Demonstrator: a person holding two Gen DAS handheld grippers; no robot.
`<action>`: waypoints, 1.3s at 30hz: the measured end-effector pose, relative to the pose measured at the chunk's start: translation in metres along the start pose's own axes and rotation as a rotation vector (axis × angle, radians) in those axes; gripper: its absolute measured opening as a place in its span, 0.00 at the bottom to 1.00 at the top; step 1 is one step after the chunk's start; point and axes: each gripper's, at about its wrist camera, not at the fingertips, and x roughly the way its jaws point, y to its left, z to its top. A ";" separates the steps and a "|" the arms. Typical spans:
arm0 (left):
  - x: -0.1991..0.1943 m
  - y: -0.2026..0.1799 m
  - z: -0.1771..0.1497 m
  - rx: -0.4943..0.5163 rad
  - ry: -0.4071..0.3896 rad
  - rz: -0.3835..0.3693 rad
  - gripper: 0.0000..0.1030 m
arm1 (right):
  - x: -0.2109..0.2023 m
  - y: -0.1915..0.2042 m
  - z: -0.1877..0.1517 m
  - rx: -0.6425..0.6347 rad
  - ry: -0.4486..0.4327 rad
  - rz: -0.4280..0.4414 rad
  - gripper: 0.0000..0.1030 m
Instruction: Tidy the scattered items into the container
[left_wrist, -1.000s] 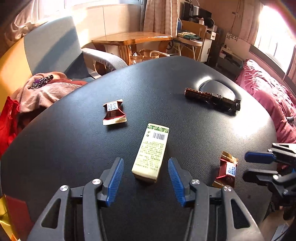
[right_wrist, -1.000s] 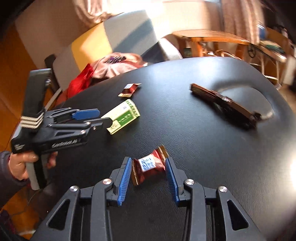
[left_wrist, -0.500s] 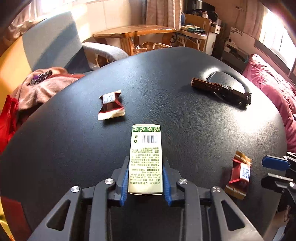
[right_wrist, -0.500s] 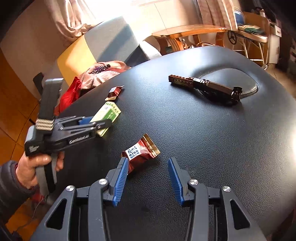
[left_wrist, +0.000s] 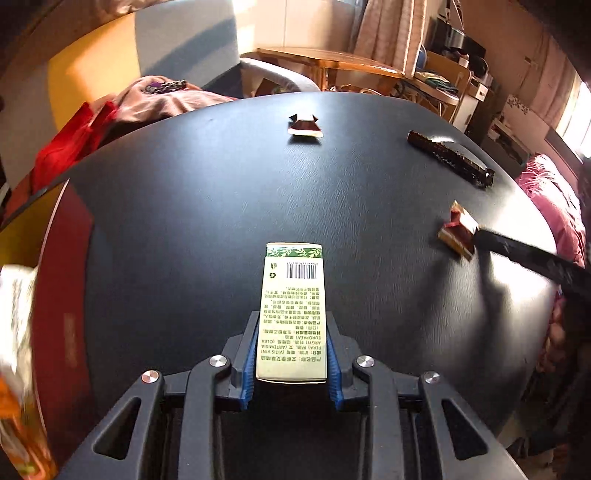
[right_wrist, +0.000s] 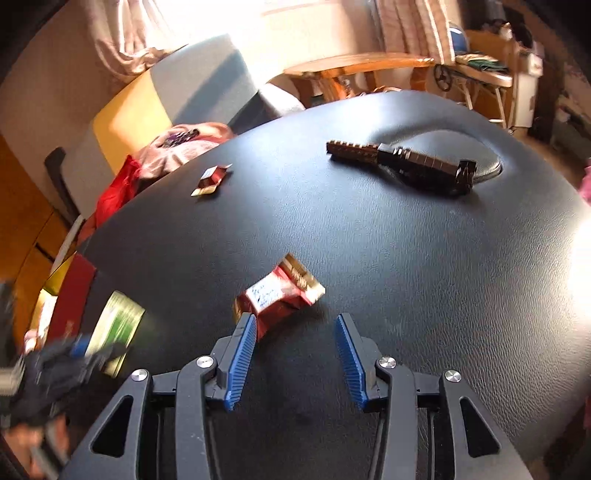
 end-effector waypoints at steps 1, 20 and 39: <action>-0.005 0.001 -0.007 -0.007 -0.003 -0.004 0.29 | 0.003 0.002 0.003 0.006 0.000 -0.009 0.51; -0.052 0.023 -0.065 -0.129 -0.050 -0.147 0.53 | -0.004 0.052 -0.022 -0.244 0.064 0.119 0.70; -0.043 0.007 -0.006 0.036 -0.058 -0.172 0.56 | 0.042 0.098 0.045 -0.734 0.249 0.170 0.65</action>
